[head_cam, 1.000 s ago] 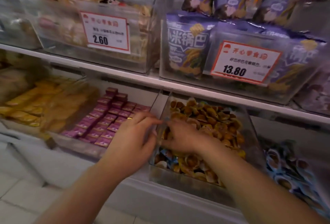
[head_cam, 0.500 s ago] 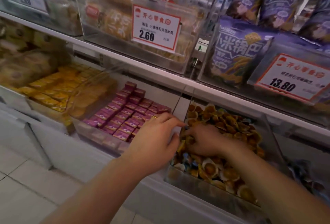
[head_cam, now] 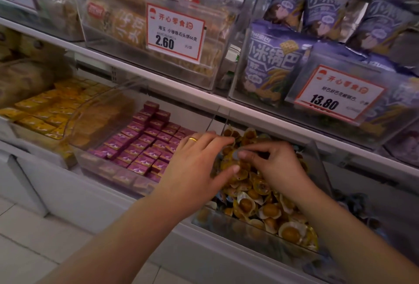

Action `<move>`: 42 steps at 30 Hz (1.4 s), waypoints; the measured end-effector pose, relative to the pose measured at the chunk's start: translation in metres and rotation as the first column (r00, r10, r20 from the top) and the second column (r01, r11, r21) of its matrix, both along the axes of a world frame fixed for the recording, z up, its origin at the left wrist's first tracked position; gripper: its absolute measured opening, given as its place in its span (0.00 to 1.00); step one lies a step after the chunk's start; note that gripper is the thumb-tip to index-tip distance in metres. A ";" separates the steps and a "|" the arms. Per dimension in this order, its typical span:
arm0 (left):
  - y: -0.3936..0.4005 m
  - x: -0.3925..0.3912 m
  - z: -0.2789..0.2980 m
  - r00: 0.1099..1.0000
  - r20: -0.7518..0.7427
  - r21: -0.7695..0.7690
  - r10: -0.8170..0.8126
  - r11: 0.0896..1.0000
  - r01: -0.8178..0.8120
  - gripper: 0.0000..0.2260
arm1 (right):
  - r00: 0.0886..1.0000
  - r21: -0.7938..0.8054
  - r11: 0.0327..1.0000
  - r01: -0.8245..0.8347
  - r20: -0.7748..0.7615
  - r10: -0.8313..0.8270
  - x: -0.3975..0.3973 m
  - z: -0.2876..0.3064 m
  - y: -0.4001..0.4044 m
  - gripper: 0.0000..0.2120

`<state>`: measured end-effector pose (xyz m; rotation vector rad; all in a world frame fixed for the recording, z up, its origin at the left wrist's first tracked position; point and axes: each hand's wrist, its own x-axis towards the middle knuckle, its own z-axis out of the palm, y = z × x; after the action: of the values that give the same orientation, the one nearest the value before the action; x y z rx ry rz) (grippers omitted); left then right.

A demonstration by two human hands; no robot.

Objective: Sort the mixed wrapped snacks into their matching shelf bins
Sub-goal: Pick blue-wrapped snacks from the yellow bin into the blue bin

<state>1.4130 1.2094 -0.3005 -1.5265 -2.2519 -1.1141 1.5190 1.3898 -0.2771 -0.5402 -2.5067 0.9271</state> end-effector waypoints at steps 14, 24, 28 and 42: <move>0.004 -0.007 -0.002 0.996 0.057 0.183 0.070 0.980 -0.079 0.09 | 0.946 -0.413 0.907 -0.087 0.252 0.205 0.021 -0.006 -0.041 0.20; -0.002 -0.011 -0.005 0.970 0.241 0.136 0.037 0.988 -0.072 0.10 | 0.799 0.251 0.879 -0.405 0.565 0.207 -0.001 -0.046 -0.015 0.23; -0.005 -0.012 -0.004 0.962 0.267 0.166 0.055 0.981 -0.102 0.10 | 0.751 0.344 0.831 -0.437 0.648 0.127 -0.012 -0.044 -0.004 0.33; -0.011 -0.014 -0.003 0.956 0.291 0.184 0.031 0.979 -0.088 0.09 | 0.672 0.338 0.795 -0.503 0.732 0.114 -0.023 -0.050 0.000 0.30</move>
<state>1.3987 1.1988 -0.3035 -1.2810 -2.2621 -1.5749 1.4956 1.3902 -0.3266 -0.2692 -3.4417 0.0571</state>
